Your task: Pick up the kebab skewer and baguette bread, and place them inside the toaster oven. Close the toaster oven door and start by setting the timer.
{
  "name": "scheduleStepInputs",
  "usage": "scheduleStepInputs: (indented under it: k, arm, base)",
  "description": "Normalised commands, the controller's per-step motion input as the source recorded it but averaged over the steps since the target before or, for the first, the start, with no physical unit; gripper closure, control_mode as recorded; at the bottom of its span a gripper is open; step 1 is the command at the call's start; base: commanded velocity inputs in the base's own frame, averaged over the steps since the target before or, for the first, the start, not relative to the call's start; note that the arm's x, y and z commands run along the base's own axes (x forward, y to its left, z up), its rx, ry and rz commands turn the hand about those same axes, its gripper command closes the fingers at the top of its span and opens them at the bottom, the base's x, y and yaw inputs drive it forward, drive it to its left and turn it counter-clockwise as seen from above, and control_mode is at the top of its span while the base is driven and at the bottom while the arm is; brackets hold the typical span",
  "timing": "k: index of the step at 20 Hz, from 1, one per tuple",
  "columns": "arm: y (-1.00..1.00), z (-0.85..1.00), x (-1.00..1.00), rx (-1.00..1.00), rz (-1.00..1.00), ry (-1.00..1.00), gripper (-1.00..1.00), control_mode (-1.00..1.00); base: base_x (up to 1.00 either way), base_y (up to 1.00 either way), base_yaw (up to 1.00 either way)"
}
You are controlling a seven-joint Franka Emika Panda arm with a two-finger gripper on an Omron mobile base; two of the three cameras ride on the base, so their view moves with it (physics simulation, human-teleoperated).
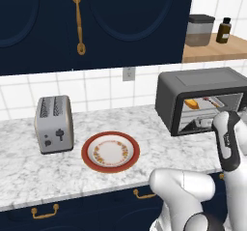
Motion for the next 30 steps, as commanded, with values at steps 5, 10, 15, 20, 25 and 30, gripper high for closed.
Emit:
scheduleStepInputs:
  k: [5,10,15,20,25,30]
  arm:
    - [0.27,0.39,0.71,-0.01,0.00,0.05,-1.00,-1.00]
    - [0.02,0.24,0.53,-0.01,0.00,0.11,-1.00,-1.00]
    - [0.00,0.09,0.61,-0.03,0.00,0.15,-1.00,-1.00]
    - [0.00,-0.06,0.38,-0.02,0.00,0.11,-1.00,-1.00]
    - [0.00,-0.28,0.23,-0.01,0.00,0.03,-1.00,-1.00]
    - [0.00,0.16,0.00,-0.03,0.00,0.02,-1.00,-1.00]
  base:
    - [0.00,0.00,0.00]
    - [0.00,0.00,0.00]
    - [0.00,0.00,0.00]
    - [0.00,0.00,0.00]
    - [0.00,0.00,0.00]
    - [0.00,0.00,0.00]
